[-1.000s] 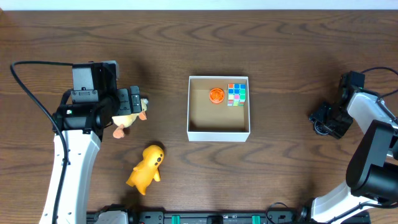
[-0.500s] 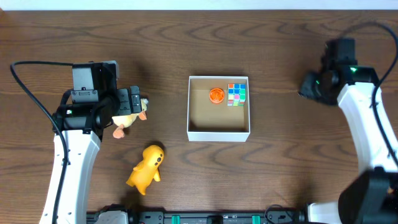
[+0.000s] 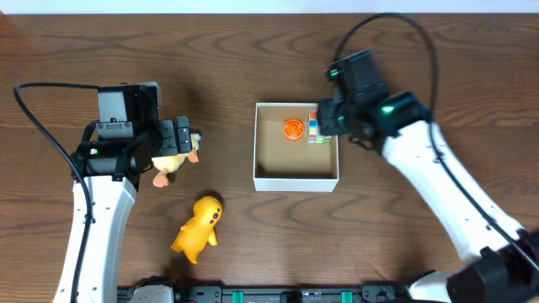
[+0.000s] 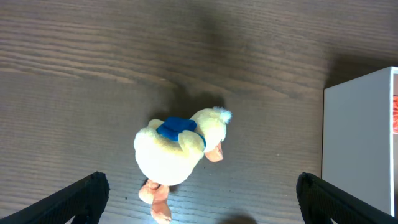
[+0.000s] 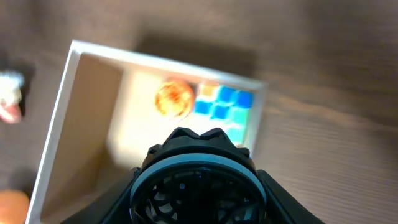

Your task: Pack container

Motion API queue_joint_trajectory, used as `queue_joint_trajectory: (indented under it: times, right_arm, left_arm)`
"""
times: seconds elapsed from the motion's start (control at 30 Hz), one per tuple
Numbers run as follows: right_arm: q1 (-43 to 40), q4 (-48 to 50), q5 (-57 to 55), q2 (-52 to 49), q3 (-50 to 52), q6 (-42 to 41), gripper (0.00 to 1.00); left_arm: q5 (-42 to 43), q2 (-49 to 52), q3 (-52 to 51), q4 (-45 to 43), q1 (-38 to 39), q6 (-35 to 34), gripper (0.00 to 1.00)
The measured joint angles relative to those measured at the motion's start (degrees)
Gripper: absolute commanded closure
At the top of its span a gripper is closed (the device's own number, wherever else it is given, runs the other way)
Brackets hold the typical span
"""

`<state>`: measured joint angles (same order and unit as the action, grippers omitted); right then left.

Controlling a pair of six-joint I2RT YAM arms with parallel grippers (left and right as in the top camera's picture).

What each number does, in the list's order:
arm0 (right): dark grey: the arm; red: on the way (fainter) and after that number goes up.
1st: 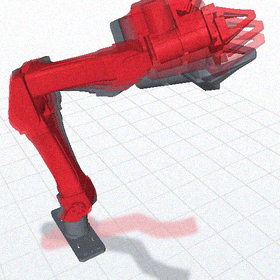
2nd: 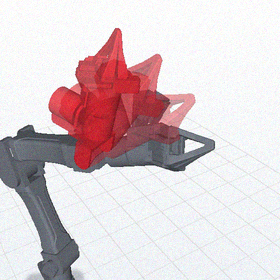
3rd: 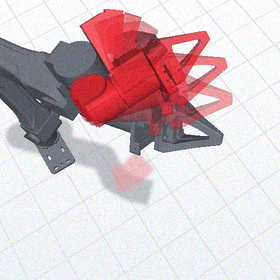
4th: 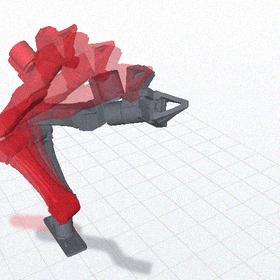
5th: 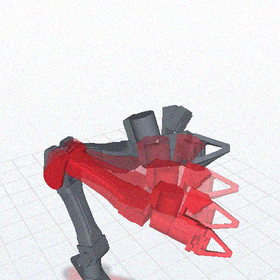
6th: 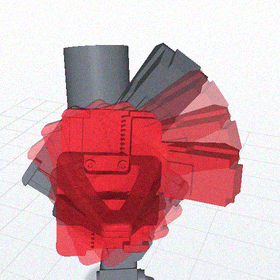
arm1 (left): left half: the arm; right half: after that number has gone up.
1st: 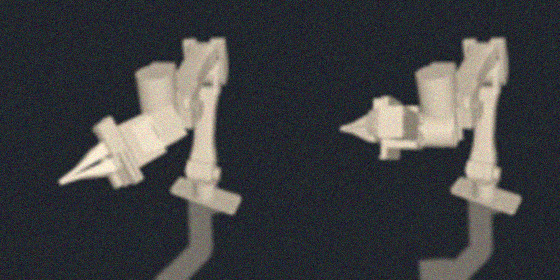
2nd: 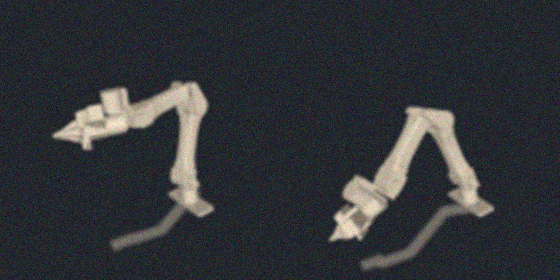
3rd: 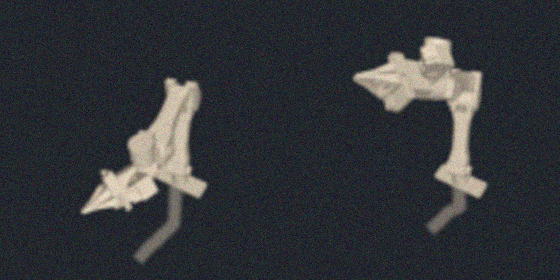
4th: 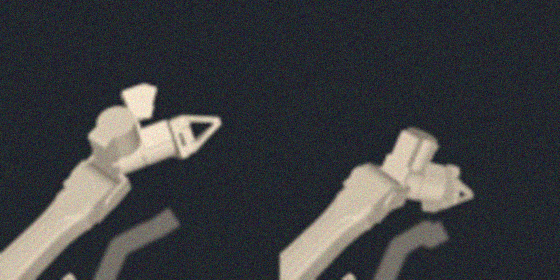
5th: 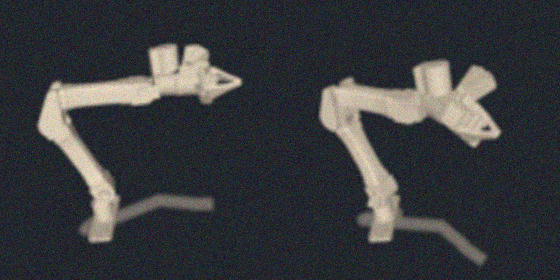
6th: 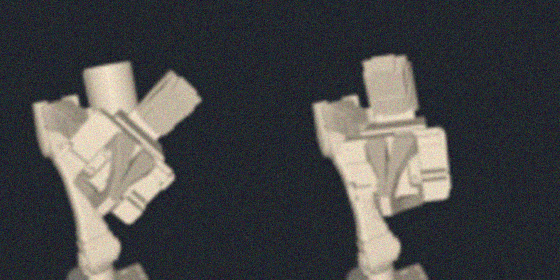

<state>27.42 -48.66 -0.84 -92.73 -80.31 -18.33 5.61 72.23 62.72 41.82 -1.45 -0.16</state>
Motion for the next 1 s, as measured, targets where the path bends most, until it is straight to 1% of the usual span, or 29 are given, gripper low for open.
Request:
queue_joint_trajectory:
  times: [0.13,0.3,0.4,0.63,0.8,0.9,0.97,1.0]
  right_arm:
    - [3.4,-1.2,0.0,-5.8,0.0,0.6,0.82]
    - [5.1,-3.3,0.0,-12.5,0.0,1.0,0.83]
    - [5.1,-3.6,0.0,-14.1,0.0,1.0,0.83]
    - [5.1,-4.2,-1.8,-14.3,0.0,1.0,0.79]
    - [4.7,-4.7,-2.5,-14.3,0.0,1.0,0.74]
    - [4.3,-4.7,-2.7,-14.3,0.0,1.0,0.67]
    - [4.1,-4.7,-2.8,-14.3,0.0,1.0,0.66]
    - [4.1,-4.7,-2.8,-14.3,0.0,1.0,0.61]
  left_arm:
    - [0.0,0.0,0.0,0.0,0.0,0.0,0.02]
    - [0.0,0.0,0.0,0.0,0.0,0.0,0.02]
    - [0.0,0.0,0.0,0.0,0.0,0.0,0.02]
    - [0.0,0.0,0.0,0.0,0.0,0.0,0.02]
    - [0.0,0.0,0.0,0.0,0.0,0.0,0.02]
    - [0.0,0.0,0.0,0.0,0.0,0.0,0.02]
    - [0.0,0.0,0.0,0.0,0.0,0.0,0.02]
    - [0.0,0.0,0.0,0.0,0.0,0.0,0.02]
